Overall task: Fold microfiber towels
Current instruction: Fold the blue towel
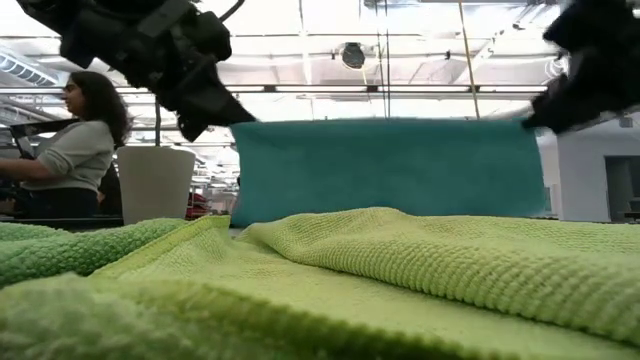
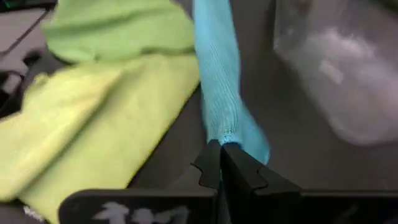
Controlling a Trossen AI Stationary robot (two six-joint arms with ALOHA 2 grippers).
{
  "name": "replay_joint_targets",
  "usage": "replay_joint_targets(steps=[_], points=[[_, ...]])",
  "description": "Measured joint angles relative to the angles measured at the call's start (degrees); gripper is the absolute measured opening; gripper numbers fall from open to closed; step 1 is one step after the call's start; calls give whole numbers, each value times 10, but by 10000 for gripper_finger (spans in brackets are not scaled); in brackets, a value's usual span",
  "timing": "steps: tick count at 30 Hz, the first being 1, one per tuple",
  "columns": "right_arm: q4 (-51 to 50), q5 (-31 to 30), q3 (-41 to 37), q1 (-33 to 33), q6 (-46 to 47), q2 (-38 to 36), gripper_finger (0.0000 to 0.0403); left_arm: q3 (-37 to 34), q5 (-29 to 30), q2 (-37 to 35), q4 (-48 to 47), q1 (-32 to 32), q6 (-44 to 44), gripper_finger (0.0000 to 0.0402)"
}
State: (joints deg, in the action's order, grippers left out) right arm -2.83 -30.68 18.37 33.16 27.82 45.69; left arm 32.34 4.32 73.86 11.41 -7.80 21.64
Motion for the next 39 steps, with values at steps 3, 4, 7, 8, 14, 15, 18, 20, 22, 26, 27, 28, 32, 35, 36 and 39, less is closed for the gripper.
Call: replay_joint_targets(steps=[3,4,7,8,14,15,18,20,22,26,27,28,32,35,36,39], points=[[81,12,-41,12,34,37,0,0,9,22,3,-44,26,1],[113,13,-53,17,41,50,0,0,18,30,2,-59,32,1],[195,22,-80,34,59,86,0,0,27,51,10,-99,54,2],[216,22,-86,41,62,98,0,0,33,59,12,-111,60,3],[302,28,-95,74,85,168,0,0,43,119,51,-166,83,2],[310,39,-95,78,90,178,1,0,44,132,59,-171,91,3],[343,78,-95,93,100,212,10,0,43,169,83,-186,102,19],[370,91,-95,106,105,234,23,0,35,190,108,-197,101,34],[406,99,-95,117,108,256,38,0,32,207,128,-207,99,51],[461,95,-95,128,103,285,76,0,51,219,145,-220,98,80],[468,79,-95,128,103,288,84,0,58,219,149,-221,97,86],[476,60,-95,127,100,291,93,0,65,218,152,-222,94,91],[485,-24,-95,123,71,292,118,0,82,194,160,-223,67,111],[485,-56,-95,106,52,290,127,0,80,167,153,-225,45,125],[485,-56,-95,99,48,290,128,0,78,157,153,-226,38,128],[483,-55,-95,77,41,290,129,0,81,118,128,-227,27,136]])
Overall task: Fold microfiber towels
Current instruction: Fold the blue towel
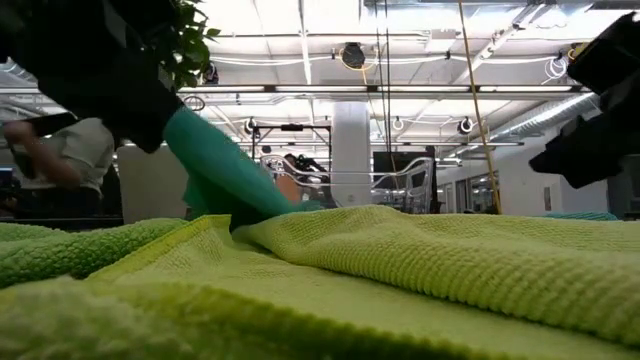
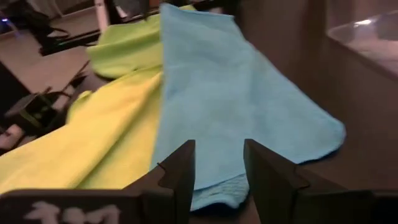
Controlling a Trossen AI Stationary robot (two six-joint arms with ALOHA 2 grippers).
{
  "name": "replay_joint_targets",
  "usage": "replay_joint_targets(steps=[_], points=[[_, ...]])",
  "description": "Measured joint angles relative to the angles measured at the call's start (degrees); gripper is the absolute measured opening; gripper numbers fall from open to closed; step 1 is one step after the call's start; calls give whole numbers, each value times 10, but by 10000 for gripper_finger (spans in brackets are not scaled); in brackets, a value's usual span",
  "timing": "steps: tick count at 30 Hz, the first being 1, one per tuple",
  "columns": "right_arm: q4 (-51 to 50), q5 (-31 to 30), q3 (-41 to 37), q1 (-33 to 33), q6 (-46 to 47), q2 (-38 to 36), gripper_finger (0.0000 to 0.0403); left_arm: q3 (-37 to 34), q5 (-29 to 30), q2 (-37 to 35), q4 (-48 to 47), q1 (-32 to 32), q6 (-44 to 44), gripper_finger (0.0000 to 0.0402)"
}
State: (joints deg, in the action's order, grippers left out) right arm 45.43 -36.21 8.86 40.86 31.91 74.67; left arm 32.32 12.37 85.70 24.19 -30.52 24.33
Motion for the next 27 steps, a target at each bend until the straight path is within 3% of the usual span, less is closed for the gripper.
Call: replay_joint_targets(steps=[5,11,15,19,27], points=[[-25,1,0,-29,-2,0,130,0,36,-62,-70,0,9,145],[-36,4,0,-48,-6,0,130,0,23,-82,-133,-8,52,145],[-37,6,0,-69,-15,0,130,0,110,-82,-172,-5,93,145],[-37,71,0,-117,-5,0,130,0,183,-82,-214,18,181,145],[-47,186,0,-224,3,0,130,0,192,-58,-228,24,224,145]])
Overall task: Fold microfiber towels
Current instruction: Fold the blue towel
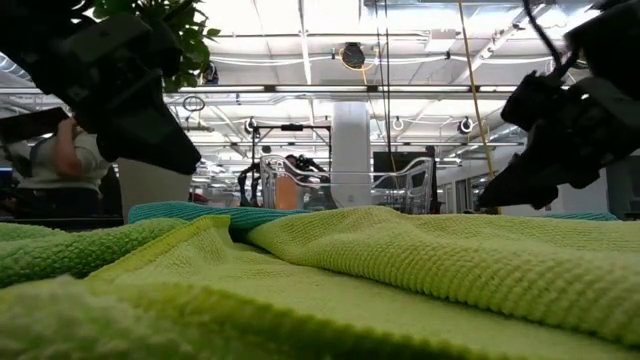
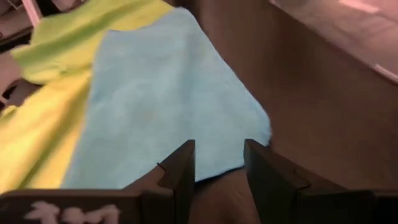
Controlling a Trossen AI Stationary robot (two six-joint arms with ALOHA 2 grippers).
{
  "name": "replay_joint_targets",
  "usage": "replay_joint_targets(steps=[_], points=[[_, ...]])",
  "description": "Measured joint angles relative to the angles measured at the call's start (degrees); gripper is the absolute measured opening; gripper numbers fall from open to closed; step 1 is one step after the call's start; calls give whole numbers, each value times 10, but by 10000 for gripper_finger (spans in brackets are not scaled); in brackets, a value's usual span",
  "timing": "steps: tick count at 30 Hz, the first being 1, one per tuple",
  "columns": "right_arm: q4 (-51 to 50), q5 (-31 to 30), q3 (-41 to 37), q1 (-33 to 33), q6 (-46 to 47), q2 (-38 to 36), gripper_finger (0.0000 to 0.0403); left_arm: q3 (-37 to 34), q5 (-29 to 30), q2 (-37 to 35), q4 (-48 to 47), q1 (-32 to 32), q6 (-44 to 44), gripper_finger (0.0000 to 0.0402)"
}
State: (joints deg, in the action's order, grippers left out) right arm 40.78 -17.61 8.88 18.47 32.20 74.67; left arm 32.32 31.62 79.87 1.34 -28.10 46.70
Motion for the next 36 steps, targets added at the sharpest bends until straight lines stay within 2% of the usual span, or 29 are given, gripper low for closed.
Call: replay_joint_targets(steps=[7,17,21,29,36], points=[[-25,44,0,-66,-22,0,130,0,12,5,-1,-9,-6,145],[-23,107,5,-108,-70,1,130,0,15,5,-1,-9,-28,145],[-37,105,27,-112,-94,23,130,0,21,5,-2,-9,-31,145],[-69,87,104,-126,-135,141,130,0,29,5,0,-9,-40,145],[-72,91,109,-139,-134,155,124,0,19,5,-6,-17,-45,145]])
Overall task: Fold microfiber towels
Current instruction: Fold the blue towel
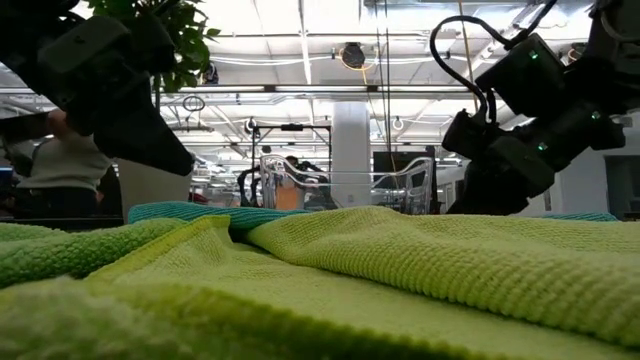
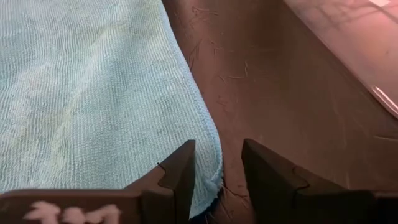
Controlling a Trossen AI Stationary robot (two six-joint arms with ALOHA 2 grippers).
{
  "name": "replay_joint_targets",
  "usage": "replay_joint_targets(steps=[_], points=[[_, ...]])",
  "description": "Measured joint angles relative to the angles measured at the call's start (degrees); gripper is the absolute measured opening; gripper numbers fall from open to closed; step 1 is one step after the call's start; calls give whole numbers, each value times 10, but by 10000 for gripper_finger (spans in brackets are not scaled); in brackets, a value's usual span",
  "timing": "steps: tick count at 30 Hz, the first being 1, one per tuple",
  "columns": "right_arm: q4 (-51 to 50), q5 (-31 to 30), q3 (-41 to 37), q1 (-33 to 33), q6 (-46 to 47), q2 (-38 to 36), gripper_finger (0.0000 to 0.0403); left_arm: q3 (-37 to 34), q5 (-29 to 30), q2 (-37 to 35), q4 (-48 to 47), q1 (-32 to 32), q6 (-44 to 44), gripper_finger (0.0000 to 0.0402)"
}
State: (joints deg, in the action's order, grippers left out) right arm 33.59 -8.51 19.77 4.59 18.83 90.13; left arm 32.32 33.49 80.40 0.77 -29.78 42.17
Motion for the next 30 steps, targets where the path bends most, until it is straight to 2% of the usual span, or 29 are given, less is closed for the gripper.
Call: replay_joint_targets(steps=[7,12,19,24,30], points=[[-24,28,0,1,26,-11,73,0,-3,0,-6,-5,4,145],[-48,37,-1,6,43,-11,66,0,-5,0,-6,-5,6,145],[-55,64,-1,3,45,-15,97,0,-9,0,-5,-6,7,145],[-107,95,-1,-8,74,-34,131,0,-10,0,-5,-9,8,145],[-174,112,-2,-7,90,-70,137,0,-10,0,-5,-11,4,145]])
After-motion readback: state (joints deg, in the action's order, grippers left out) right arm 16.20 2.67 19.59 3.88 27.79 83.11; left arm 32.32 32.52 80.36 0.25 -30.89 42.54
